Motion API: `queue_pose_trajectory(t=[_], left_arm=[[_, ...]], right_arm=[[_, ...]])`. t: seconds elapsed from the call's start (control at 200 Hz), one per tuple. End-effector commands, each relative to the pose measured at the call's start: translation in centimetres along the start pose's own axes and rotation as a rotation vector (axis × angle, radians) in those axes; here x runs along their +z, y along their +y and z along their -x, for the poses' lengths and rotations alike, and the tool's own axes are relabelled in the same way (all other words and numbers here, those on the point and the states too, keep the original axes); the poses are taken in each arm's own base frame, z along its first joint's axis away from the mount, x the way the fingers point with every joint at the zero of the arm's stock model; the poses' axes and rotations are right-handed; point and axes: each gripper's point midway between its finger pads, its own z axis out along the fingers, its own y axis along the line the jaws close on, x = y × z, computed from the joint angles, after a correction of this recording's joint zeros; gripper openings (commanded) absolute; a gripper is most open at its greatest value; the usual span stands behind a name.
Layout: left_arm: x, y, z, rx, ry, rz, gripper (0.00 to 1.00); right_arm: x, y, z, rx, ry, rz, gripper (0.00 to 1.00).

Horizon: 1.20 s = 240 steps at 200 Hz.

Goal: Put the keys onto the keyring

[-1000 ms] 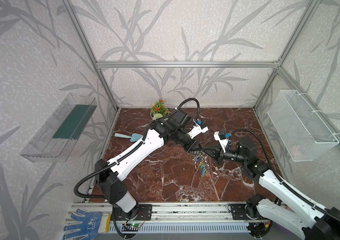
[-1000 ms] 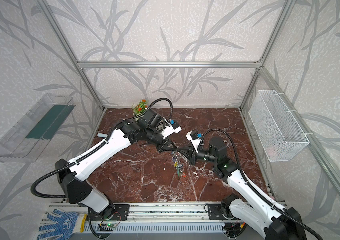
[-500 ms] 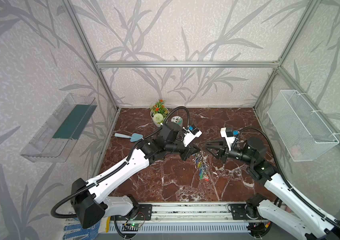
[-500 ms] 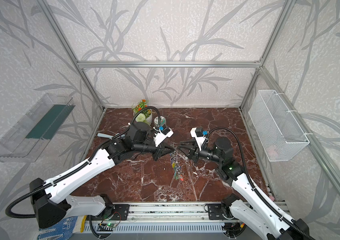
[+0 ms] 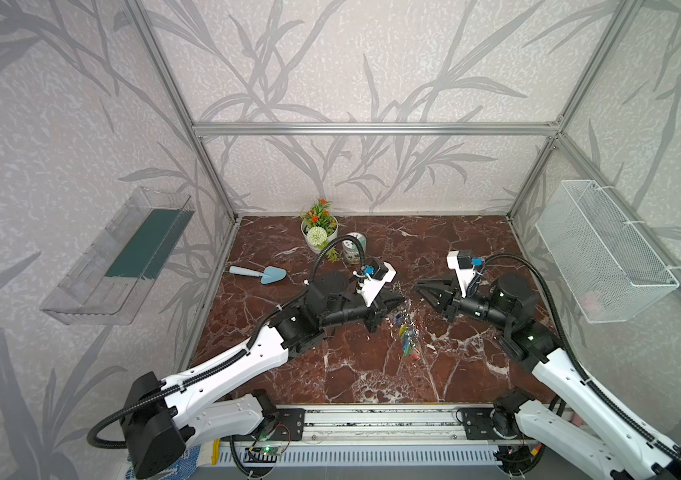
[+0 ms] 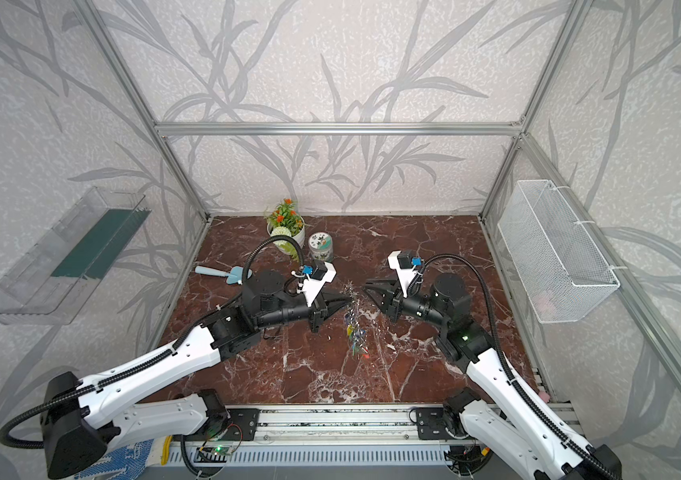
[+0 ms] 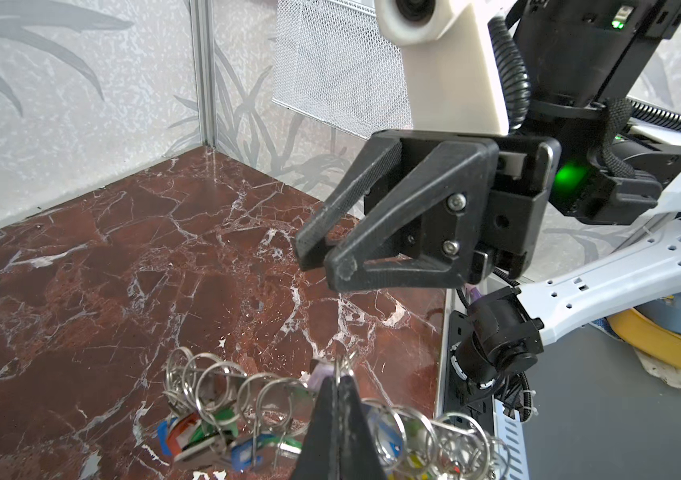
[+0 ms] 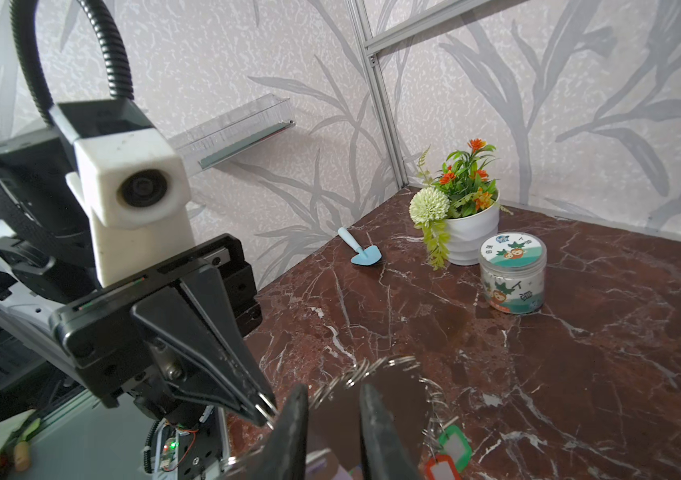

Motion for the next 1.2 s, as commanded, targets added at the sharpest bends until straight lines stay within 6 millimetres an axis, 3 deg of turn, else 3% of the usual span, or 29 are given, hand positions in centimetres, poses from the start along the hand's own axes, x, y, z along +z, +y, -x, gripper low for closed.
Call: queue_pose_trajectory(t=[0.0,0.195,0.635,0.885,1.195], left_arm=[[-1.6,-1.2,6.2,0.047,-0.278,-0.008,0.0],[-2.5,-1.0,7.4,0.025,-0.412,0.003,0.0],[-2.1,-1.2,7.7,-0.01,-0.495,-0.037,0.0],[-2.0,-0.4,7.6,-0.03,-0.525,-0.005,0.0],[-2.0,-0.4,7.2,-0.036,-0.517,-0.01,0.0]], right_arm=[[-0.2,0.9,-0.1,0.009,0.0,0.051,0.19],[-0.3,1.3,-0.6,0.026,0.006,0.076,0.18],[0.9,1.2,-1.3,0.053,0.033,0.13,0.18],[0.6,1.1,-1.5,0.054,0.033,0.115,0.18],[-1.2,-3.1,-1.8,0.099,0.036,-0.133,0.19]])
